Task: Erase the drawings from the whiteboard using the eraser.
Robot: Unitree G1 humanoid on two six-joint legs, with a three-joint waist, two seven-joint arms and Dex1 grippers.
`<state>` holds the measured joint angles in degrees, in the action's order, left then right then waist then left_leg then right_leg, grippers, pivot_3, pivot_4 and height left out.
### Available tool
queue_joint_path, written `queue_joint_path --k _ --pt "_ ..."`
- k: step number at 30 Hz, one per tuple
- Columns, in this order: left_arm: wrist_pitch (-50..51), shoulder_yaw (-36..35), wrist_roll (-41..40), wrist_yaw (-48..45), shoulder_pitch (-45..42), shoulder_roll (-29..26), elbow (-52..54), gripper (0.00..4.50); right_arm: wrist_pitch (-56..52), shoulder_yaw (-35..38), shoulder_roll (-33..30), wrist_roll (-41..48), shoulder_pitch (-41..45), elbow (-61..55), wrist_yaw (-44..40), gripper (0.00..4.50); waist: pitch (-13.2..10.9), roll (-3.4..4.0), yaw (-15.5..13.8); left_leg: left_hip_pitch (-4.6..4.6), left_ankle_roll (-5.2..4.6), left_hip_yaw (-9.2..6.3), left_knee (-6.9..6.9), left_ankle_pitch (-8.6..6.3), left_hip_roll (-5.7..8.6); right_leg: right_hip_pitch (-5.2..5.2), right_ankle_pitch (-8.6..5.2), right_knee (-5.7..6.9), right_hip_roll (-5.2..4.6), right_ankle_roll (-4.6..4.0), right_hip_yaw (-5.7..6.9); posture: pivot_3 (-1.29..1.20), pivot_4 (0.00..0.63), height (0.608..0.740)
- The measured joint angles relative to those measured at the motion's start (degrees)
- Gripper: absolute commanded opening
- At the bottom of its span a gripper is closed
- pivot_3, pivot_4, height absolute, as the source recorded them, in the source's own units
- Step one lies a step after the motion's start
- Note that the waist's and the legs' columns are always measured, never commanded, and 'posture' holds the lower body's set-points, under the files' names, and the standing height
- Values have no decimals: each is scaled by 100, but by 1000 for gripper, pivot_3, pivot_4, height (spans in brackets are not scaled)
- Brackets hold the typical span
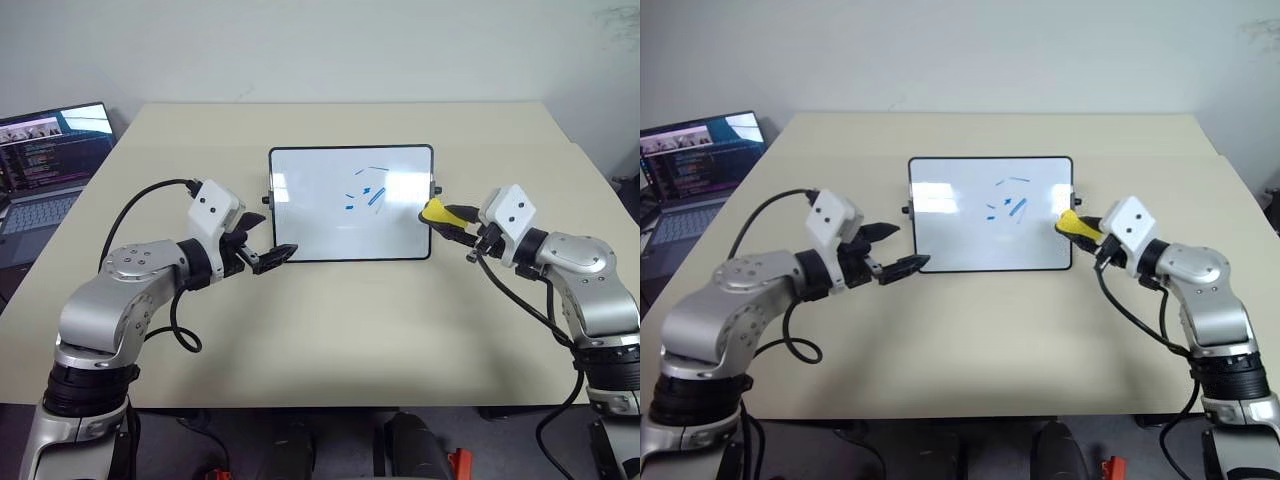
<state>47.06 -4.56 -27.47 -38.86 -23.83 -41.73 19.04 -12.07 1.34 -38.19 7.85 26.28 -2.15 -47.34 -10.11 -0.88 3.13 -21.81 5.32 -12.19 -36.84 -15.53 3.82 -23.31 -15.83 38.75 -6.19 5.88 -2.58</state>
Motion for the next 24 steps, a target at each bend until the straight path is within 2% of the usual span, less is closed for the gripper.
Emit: queue_joint_path --k 14,19,20,24 --pt "-4 0 41 1 70 -10 1 4500 66 -85 -84 -71 229 87 -86 959 -1 -2 -7 -1 0 0 0 0 0 0 0 -2 0 0 0 0 150 740" --pt "-38 16 84 6 54 35 -21 4500 130 -422 653 -429 1124 391 521 959 -2 -1 67 8 5 13 0 3 -20 0 4 0 13 -6 -3 0 150 740" --pt "-50 42 99 6 45 58 -46 4500 175 -576 954 -648 1496 677 808 959 -2 -1 83 11 10 15 0 6 -23 0 7 0 17 -12 -4 0 150 740" --pt "-102 151 123 8 -18 115 -56 4500 401 -997 1423 -1194 2113 1530 1391 959 -2 -4 18 5 15 6 2 8 -25 -1 8 -4 21 -14 0 0 150 740"
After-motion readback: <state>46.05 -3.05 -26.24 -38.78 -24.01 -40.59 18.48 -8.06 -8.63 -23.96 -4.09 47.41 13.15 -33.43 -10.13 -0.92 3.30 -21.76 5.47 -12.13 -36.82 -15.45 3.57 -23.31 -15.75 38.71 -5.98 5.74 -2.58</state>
